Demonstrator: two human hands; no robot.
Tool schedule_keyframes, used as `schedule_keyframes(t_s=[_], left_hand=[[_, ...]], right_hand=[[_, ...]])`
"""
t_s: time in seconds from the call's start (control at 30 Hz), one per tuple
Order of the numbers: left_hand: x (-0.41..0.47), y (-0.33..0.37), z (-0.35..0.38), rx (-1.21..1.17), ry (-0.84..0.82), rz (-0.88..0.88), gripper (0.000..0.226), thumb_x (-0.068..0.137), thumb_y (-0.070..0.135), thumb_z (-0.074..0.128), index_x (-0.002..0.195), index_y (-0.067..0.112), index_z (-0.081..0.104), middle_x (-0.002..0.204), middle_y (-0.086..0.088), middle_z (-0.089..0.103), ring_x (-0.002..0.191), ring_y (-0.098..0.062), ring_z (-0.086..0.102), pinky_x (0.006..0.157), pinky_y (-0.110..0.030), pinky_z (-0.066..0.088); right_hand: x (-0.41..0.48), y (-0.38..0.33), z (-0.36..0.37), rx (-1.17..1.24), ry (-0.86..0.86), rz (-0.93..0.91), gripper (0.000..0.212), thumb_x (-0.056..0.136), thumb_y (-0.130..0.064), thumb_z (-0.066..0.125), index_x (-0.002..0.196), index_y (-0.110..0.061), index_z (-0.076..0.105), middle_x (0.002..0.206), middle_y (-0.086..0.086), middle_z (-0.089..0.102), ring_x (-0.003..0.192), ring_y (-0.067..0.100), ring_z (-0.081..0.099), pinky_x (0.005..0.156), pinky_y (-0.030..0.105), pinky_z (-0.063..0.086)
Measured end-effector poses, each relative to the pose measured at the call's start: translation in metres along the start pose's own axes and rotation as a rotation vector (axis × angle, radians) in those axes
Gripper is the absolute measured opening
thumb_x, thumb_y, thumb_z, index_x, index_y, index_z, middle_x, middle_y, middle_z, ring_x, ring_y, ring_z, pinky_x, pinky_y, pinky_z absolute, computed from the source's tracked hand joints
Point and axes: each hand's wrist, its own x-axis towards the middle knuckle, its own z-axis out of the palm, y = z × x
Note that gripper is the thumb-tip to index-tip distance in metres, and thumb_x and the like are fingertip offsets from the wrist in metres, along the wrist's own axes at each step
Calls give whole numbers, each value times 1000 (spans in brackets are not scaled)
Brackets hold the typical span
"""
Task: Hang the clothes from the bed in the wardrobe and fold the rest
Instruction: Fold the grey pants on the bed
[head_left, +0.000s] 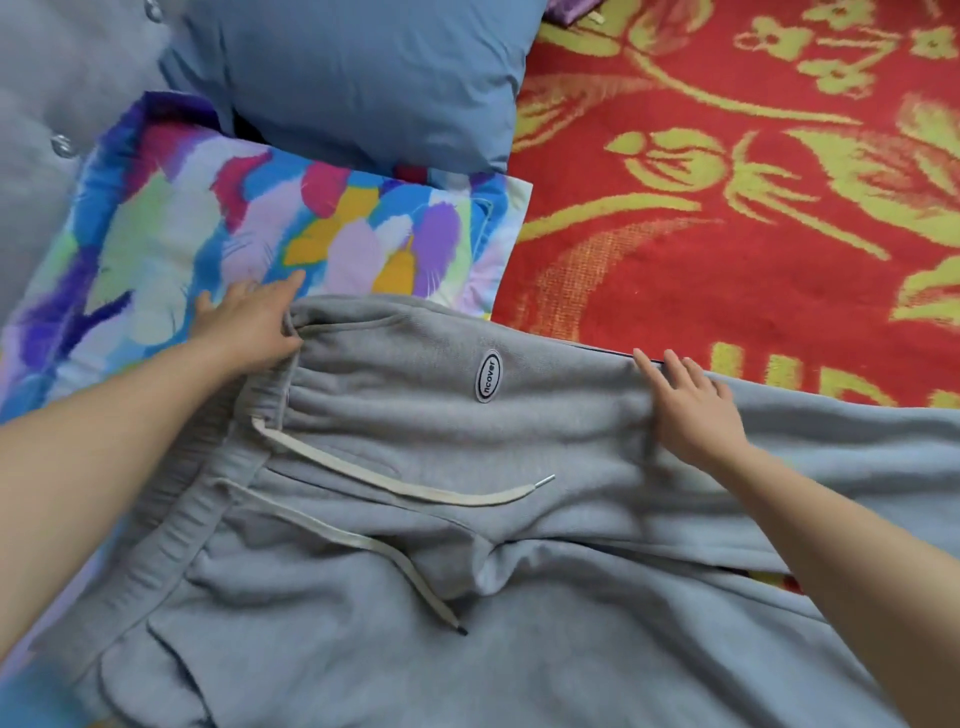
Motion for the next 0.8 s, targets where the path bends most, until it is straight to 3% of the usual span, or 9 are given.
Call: schedule_keyframes(t_s=[0.1,0.17,0.23,0.3,0.43,0.53,0.63,0.7,0.8], left_hand=[[4,-5,3,34,6,60,36,83,27,63,117,18,55,116,-12,55,116,-29,47,105,-51,20],[2,-6,0,59,89,130,26,81,24,64,105,15,60,108,-13,58,110,-30,52,103,-46,23],[-4,-12,-4,93,164,203,24,80,21,65,102,12,60,105,-15,60,104,-33,56,91,-41,34],[-17,-20,-10,91,245,249,25,78,16,67,100,8,60,103,-18,60,96,-37,58,76,-41,41],[-59,-40,-18,104,384,433,35,56,-3,82,83,-2,59,78,-24,59,71,-41,62,56,-46,46],[-101,-54,-15,159,399,520,39,48,-3,83,80,-2,61,69,-23,58,65,-39,61,52,-46,47],[-141,-64,-3,136,485,542,31,66,17,52,88,-2,61,75,-23,62,69,-39,64,54,-48,50],[-173,-69,8,86,517,523,44,66,21,38,90,-4,64,83,-24,65,74,-38,65,57,-48,52],[-229,-80,30,59,544,460,47,64,16,34,91,-4,66,89,-21,67,81,-34,61,63,-43,49]], right_hand=[[8,11,-4,-13,-60,102,83,85,-20,57,150,-28,5,144,8,31,134,27,25,108,51,21],[8,17,-6,-62,0,125,69,83,-22,60,145,-23,29,131,11,43,126,29,32,106,47,23],[5,22,-10,-67,63,129,42,83,-20,59,124,-17,54,117,13,51,116,30,36,97,41,28],[-7,30,-14,-64,80,112,29,83,-20,61,110,-13,62,110,13,53,111,31,38,86,37,30],[-46,51,-21,-42,2,-39,21,81,-23,65,98,-16,55,110,9,56,110,28,46,75,34,27],[-88,58,-21,-62,-14,-120,21,80,-13,64,88,-14,45,93,12,62,86,32,58,65,36,34],[-135,57,-9,19,203,-281,26,57,3,78,74,1,57,62,19,57,54,38,59,44,41,44],[-173,52,-5,78,311,-394,19,64,-9,67,74,-4,52,54,15,54,45,32,58,34,35,43],[-225,43,7,114,355,-527,13,71,-24,40,78,-15,35,52,9,52,43,22,57,32,23,38]])
